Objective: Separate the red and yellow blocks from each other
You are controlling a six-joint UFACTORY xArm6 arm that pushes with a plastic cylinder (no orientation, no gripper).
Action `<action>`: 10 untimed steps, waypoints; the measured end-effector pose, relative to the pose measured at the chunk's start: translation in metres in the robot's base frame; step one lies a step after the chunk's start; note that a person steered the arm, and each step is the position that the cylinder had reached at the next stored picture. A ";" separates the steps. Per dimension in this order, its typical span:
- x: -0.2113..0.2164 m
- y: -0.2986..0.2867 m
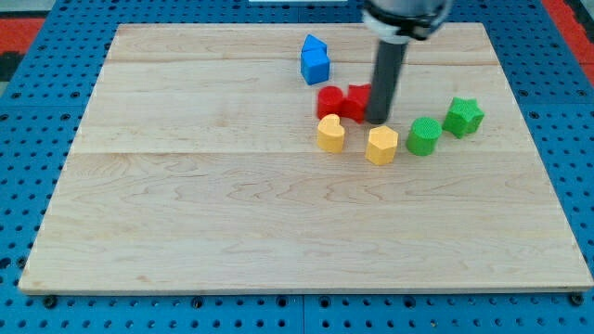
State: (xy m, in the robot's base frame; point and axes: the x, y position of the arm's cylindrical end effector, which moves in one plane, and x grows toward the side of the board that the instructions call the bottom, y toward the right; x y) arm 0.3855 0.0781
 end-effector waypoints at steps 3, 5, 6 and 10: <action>0.000 0.011; -0.042 -0.007; -0.026 -0.063; 0.034 0.034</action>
State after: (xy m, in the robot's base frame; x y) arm 0.4194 0.1125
